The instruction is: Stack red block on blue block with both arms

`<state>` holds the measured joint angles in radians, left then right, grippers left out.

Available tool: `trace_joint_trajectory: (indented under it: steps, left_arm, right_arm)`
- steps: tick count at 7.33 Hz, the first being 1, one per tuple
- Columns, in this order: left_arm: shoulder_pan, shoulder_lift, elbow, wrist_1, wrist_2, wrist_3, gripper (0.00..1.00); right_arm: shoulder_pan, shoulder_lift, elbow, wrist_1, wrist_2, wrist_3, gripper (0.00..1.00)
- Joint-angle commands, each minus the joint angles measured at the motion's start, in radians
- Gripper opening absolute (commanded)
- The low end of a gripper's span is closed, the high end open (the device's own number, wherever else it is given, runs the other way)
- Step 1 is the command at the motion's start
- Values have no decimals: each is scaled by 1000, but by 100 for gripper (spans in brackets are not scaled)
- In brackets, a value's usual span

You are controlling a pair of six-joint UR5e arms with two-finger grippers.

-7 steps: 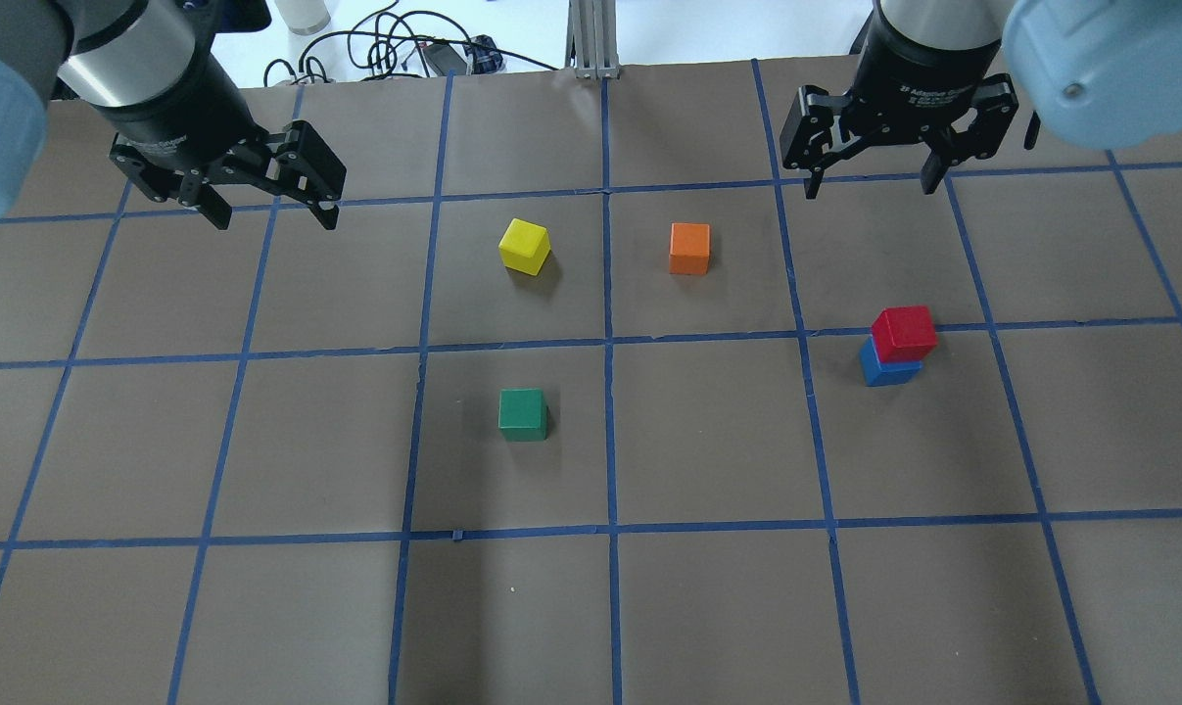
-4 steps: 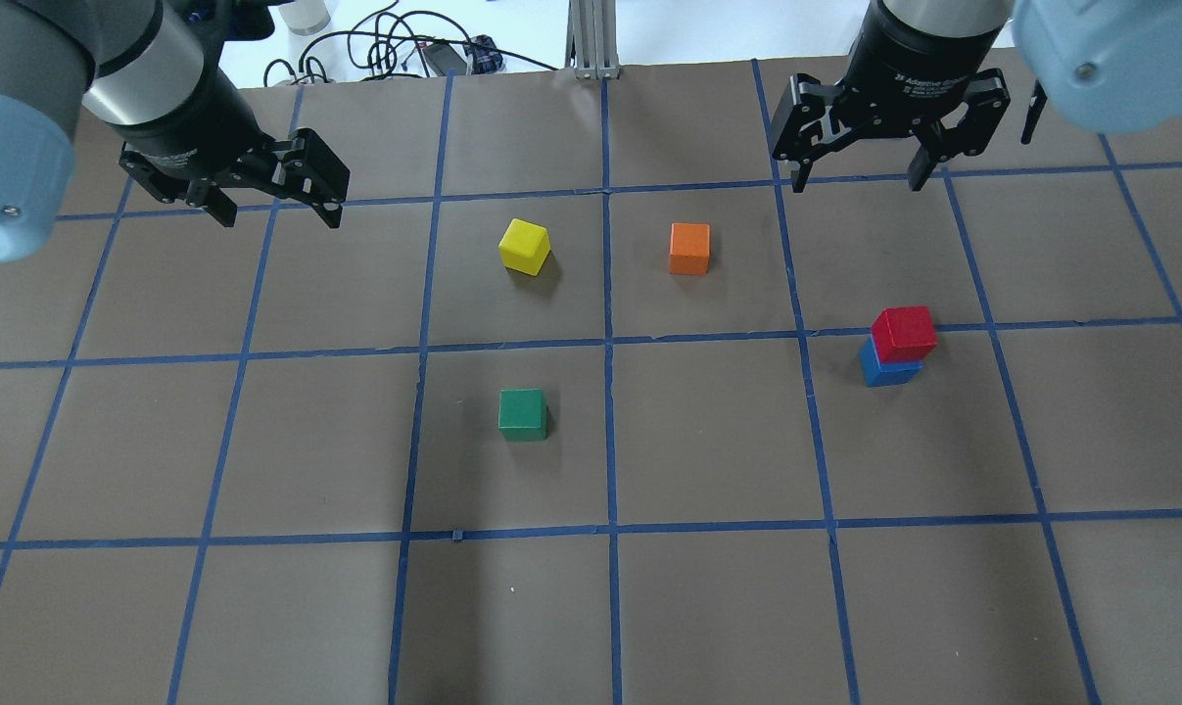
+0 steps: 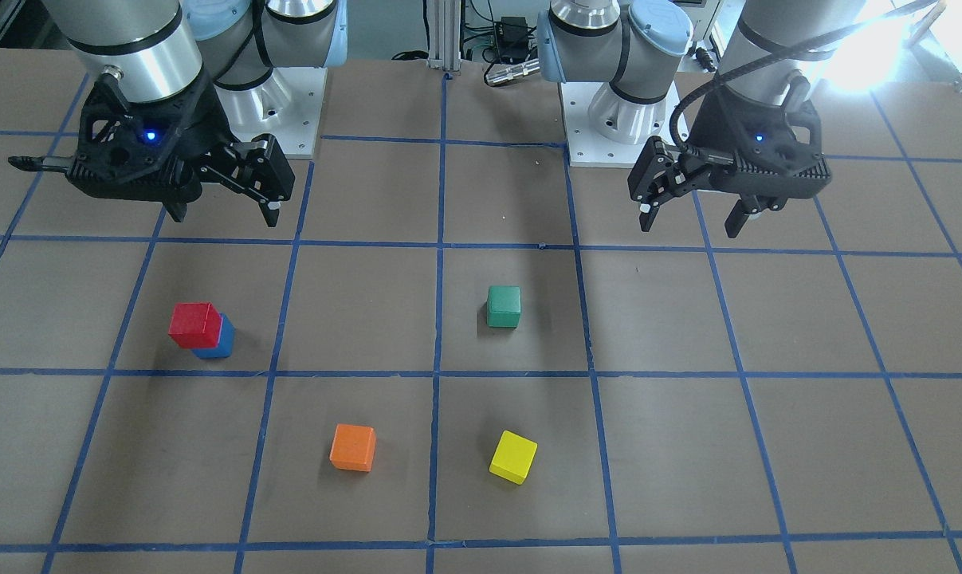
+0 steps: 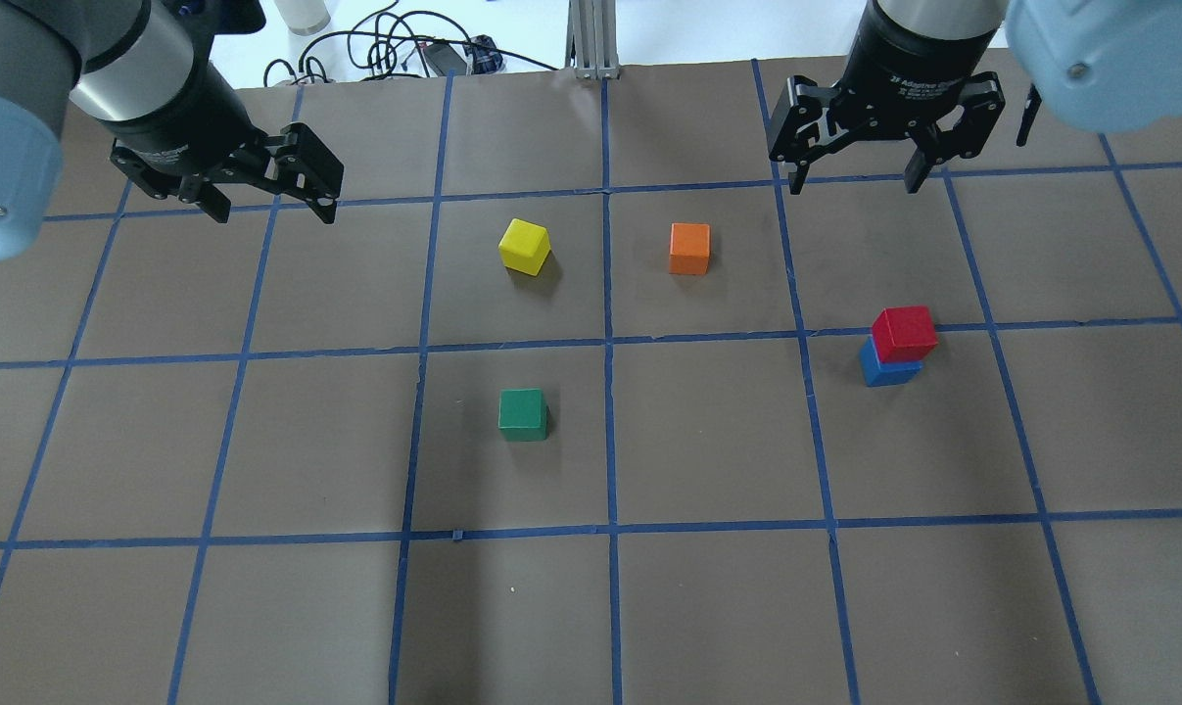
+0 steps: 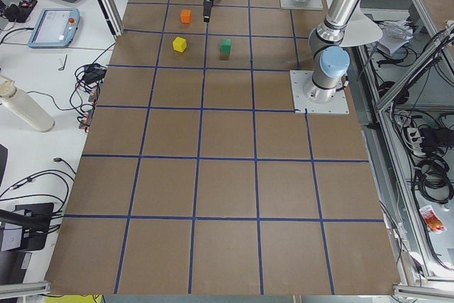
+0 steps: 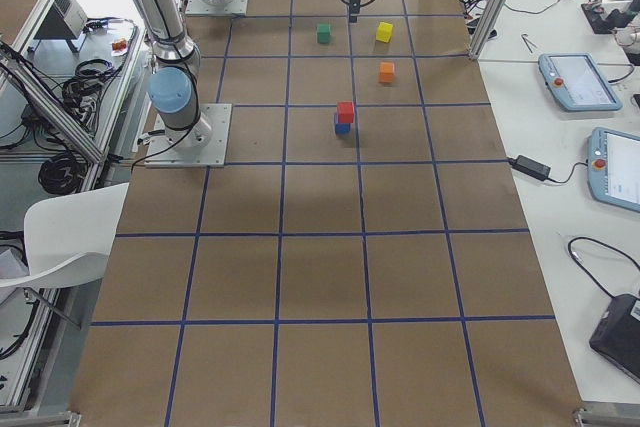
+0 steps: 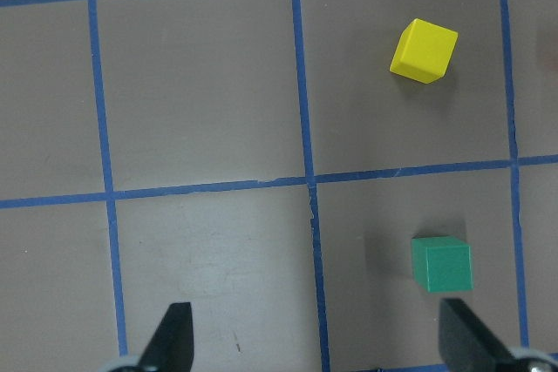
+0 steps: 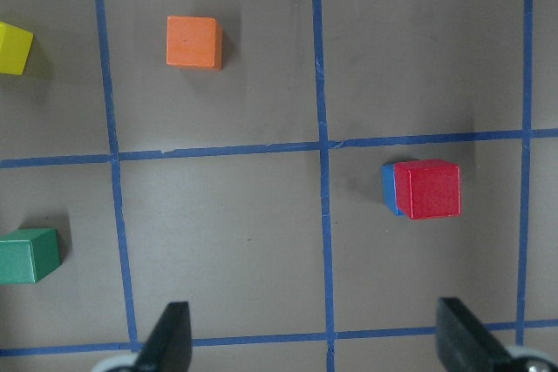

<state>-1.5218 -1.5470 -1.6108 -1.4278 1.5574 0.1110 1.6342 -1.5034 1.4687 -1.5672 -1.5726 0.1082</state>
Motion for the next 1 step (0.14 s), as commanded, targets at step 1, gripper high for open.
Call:
trace_joint_trajectory:
  steps: [1]
  left_arm:
    - [-1, 1, -4, 0, 1, -1, 100]
  right_arm:
    - [1, 0, 1, -1, -3, -1, 100]
